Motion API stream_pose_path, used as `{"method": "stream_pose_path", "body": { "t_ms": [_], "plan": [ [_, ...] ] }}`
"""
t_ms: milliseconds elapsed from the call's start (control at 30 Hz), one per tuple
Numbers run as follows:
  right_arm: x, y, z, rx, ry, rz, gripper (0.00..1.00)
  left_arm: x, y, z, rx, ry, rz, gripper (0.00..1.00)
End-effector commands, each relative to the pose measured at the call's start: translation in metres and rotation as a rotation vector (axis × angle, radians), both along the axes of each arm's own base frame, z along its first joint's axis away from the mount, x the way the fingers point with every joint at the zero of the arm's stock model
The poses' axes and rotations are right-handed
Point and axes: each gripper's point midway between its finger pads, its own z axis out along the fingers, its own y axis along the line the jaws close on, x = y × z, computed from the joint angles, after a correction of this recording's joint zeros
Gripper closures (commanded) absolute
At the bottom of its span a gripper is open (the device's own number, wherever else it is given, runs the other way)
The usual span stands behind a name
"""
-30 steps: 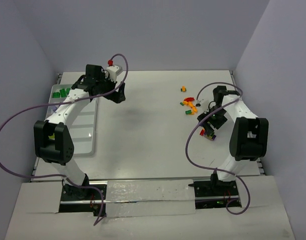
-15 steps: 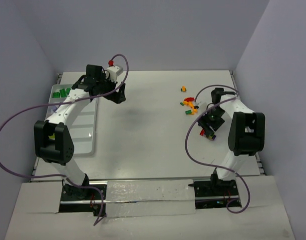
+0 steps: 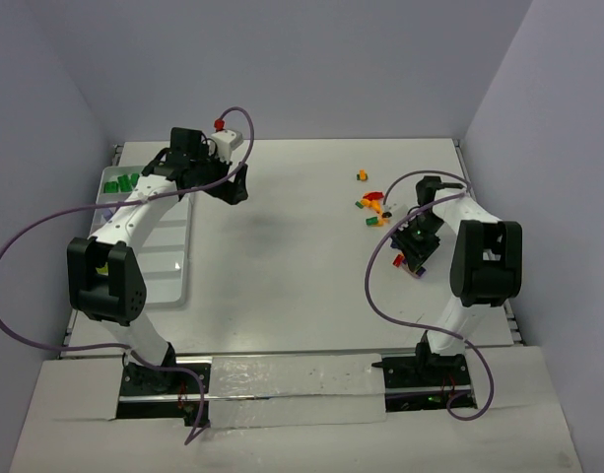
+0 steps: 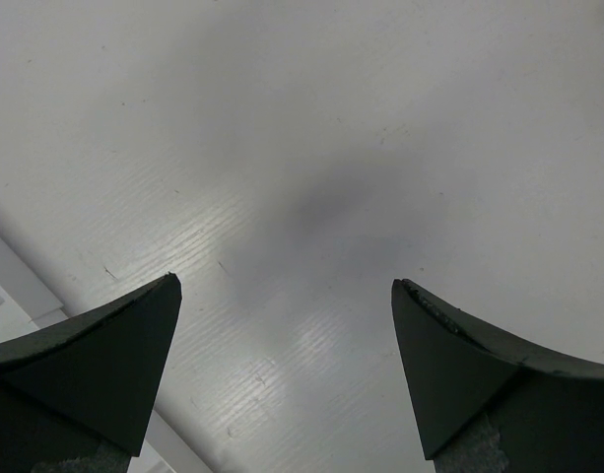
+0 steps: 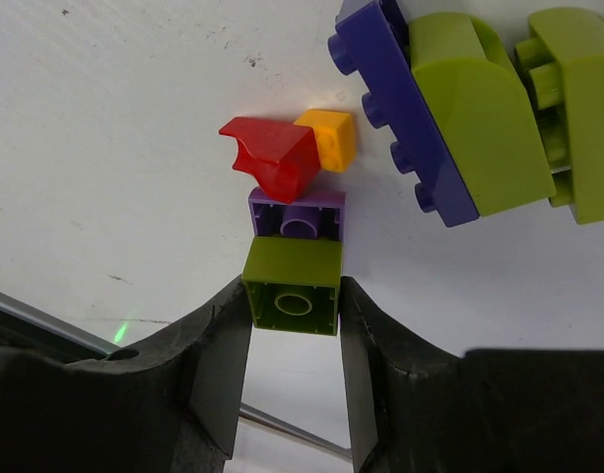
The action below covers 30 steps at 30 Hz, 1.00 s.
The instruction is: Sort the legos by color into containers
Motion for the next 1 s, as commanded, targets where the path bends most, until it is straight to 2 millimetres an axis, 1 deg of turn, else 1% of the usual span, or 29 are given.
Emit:
{"method": "stream_pose_path", "body": {
  "t_ms": [0,67,100,167,233,267,300,333,400,433,500,533,600,633,667,700,733,767,800,867,933,967],
  "plan": [
    [0.003,0.005,0.020,0.025,-0.059,0.015,0.73,0.004,-0.005,0.012,-0.014,-0.033,-0.006,0.02],
    [0.003,0.011,0.038,0.054,-0.087,0.016,0.78,0.002,-0.006,0.015,-0.029,-0.032,0.001,0.03],
    [0.003,0.012,0.044,0.059,-0.086,0.016,0.80,0.001,-0.007,0.016,-0.037,-0.031,0.000,0.04],
    [0.007,0.024,0.072,0.127,-0.123,0.012,0.89,-0.005,-0.008,0.024,-0.067,-0.037,-0.011,0.04],
    [0.014,0.036,0.096,0.193,-0.152,0.007,0.98,-0.011,-0.008,0.032,-0.116,-0.037,-0.032,0.03],
    [0.021,0.043,0.114,0.232,-0.181,0.005,1.00,-0.014,-0.007,0.036,-0.152,-0.034,-0.046,0.03],
    [0.027,0.057,0.132,0.300,-0.200,0.003,1.00,-0.019,-0.007,0.044,-0.217,-0.027,-0.067,0.02],
    [0.031,0.072,0.145,0.375,-0.208,0.007,1.00,-0.024,-0.005,0.053,-0.288,-0.018,-0.085,0.01],
    [0.043,0.102,0.181,0.502,-0.251,0.018,1.00,-0.032,0.006,0.067,-0.399,-0.003,-0.102,0.01],
    [0.046,0.122,0.190,0.563,-0.251,0.042,1.00,-0.038,0.005,0.073,-0.446,0.001,-0.134,0.01],
    [0.048,0.161,0.206,0.677,-0.246,0.091,1.00,-0.054,-0.002,0.086,-0.544,0.030,-0.188,0.01],
    [0.048,0.186,0.214,0.743,-0.239,0.124,1.00,-0.058,-0.005,0.090,-0.568,0.024,-0.202,0.01],
    [0.046,0.219,0.224,0.823,-0.236,0.168,1.00,-0.067,-0.011,0.095,-0.628,0.050,-0.240,0.01],
    [0.045,0.239,0.231,0.871,-0.236,0.192,1.00,-0.077,-0.017,0.099,-0.690,0.105,-0.275,0.01],
    [0.044,0.260,0.237,0.921,-0.236,0.220,1.00,-0.080,-0.019,0.097,-0.717,0.115,-0.294,0.02],
    [0.047,0.273,0.243,0.959,-0.260,0.247,1.00,-0.083,-0.023,0.104,-0.758,0.110,-0.328,0.03],
    [0.046,0.286,0.249,1.000,-0.247,0.251,1.00,-0.089,-0.025,0.105,-0.790,0.126,-0.346,0.04],
    [0.042,0.296,0.253,1.038,-0.223,0.248,1.00,-0.095,-0.028,0.103,-0.825,0.170,-0.337,0.05],
    [0.041,0.302,0.256,1.066,-0.211,0.245,1.00,-0.099,-0.030,0.106,-0.849,0.192,-0.336,0.06],
    [0.042,0.316,0.267,1.143,-0.193,0.238,1.00,-0.104,-0.037,0.109,-0.863,0.168,-0.373,0.07],
    [0.044,0.324,0.273,1.192,-0.176,0.215,1.00,-0.108,-0.044,0.111,-0.883,0.186,-0.379,0.07],
    [0.041,0.330,0.279,1.235,-0.157,0.208,1.00,-0.113,-0.051,0.113,-0.901,0.213,-0.387,0.08]
  ]
}}
